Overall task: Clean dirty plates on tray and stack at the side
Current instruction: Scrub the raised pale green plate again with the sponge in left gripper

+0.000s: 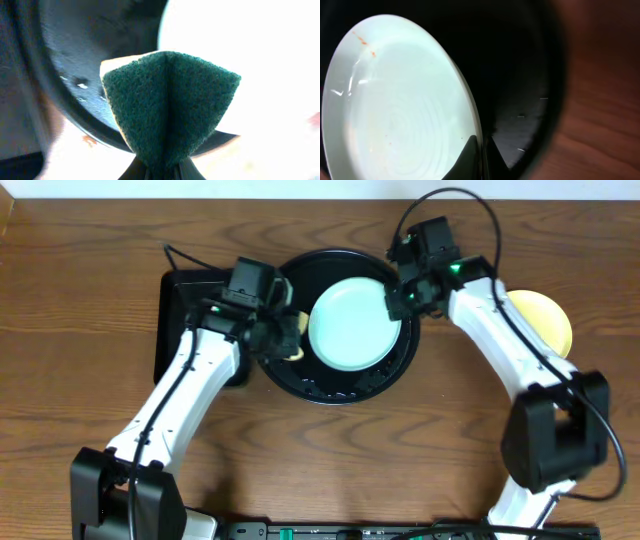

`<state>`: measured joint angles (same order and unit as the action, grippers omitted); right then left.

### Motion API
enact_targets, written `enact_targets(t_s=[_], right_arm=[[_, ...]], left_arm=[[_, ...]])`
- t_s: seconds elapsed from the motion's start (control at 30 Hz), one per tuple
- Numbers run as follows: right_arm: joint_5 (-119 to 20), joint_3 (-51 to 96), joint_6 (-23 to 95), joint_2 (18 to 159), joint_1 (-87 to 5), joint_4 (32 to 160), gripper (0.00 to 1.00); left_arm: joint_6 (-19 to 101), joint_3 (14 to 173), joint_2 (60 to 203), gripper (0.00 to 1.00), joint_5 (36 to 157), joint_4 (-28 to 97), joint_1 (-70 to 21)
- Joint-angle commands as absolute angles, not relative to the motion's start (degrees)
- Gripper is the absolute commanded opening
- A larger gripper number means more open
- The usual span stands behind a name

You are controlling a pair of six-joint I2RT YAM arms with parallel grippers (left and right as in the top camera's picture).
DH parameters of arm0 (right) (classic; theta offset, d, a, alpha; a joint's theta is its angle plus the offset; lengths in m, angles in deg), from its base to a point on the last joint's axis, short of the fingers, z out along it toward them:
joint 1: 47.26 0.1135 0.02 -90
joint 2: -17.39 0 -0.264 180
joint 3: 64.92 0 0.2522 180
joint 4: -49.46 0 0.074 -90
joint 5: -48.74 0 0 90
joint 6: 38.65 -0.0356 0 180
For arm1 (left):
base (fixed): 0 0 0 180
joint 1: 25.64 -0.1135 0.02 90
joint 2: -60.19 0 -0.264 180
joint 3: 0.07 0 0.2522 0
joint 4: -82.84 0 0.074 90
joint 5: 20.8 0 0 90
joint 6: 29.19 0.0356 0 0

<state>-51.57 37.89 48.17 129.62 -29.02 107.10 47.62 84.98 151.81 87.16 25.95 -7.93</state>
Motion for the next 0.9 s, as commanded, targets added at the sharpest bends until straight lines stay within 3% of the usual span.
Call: enact_targets(t_s=[0.0, 0.33, 0.87], right_arm=[[-56.3, 37.6, 50.2, 132.6, -28.8, 106.4, 0.01], [-54.9, 37.6, 50.6, 137.6, -27.3, 103.7, 0.01], [-45.3, 37.6, 50.8, 137.7, -23.1, 104.2, 0.01]], left_arm=[[48.5, 88.1, 155.2, 0.08, 92.8, 23.3, -7.8], [48.1, 97.0, 166.8, 0.07, 109.3, 15.8, -7.8], [27.1, 97.4, 174.3, 0.07, 112.0, 34.1, -8.0]])
